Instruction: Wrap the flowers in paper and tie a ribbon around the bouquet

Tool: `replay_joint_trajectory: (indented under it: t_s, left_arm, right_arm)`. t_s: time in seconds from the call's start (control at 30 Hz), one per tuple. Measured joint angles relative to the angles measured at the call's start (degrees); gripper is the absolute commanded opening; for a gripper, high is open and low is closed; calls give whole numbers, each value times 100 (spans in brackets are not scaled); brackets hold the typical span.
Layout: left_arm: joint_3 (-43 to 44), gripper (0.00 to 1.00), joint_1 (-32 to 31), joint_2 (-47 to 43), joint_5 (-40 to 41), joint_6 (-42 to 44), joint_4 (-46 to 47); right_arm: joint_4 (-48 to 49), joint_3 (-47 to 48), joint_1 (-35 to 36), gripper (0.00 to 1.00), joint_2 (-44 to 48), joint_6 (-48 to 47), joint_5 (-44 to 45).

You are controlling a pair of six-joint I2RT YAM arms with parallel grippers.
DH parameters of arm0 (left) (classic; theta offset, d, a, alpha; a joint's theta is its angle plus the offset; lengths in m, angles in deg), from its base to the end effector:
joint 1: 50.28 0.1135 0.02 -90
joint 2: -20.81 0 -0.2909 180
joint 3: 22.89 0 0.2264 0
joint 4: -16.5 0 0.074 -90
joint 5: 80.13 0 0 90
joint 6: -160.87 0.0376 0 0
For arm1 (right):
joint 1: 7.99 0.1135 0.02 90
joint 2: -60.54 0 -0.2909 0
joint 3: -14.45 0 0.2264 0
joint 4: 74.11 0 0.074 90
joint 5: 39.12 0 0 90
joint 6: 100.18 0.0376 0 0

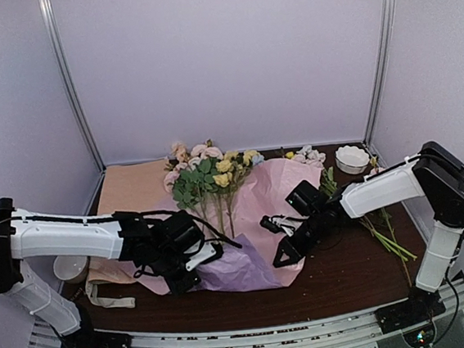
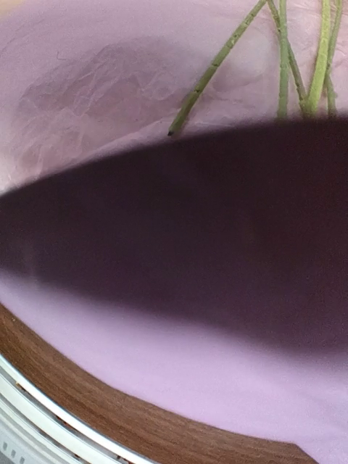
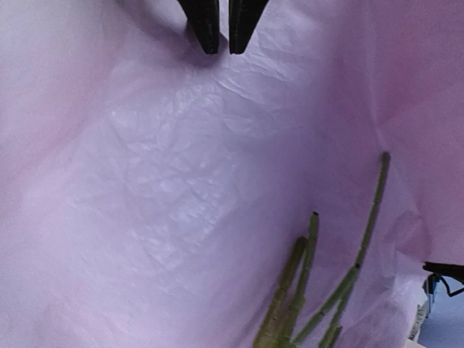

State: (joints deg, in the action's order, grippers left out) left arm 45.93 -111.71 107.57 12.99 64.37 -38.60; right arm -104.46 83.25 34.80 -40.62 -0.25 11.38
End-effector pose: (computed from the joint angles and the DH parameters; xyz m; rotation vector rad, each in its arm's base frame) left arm 0.1221 -0.2199 0.2275 1.3091 2.5437 -0.1737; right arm 0.2148 0.2314 0.1862 -1.0187 2.5980 1.1940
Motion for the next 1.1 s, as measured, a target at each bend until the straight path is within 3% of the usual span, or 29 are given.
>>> replay_joint_trajectory:
  t_s: [0.17,0.4,0.6,0.67,0.77,0.93,1.1]
  left_arm:
    - [59,0,326,50,-177,59,-105]
    - [59,0,621,330,-562,105,-81]
    - [61,0,793,577,-824,205,-59]
    - [61,0,800,682,-898,247,-61]
    - [61,0,802,743,-986,289,-68]
    - [61,0,835,745,-1091,302,-72]
    - [61,0,887,772,-1180,302,-72]
  right_arm:
    - [-533,-15,-2,7,-11,-208,590]
    - [-697,-101,-74,8,138,-234,741]
    - [-1421,-96,-122,12,496,-533,752]
    - [-1552,-83,-138,17,772,-629,564]
    - [-1434,-35,-142,32,1141,-660,94]
    - [-568,-127,-57,48,1276,-310,-494]
    - [131,-201,306,54,1058,4,-581]
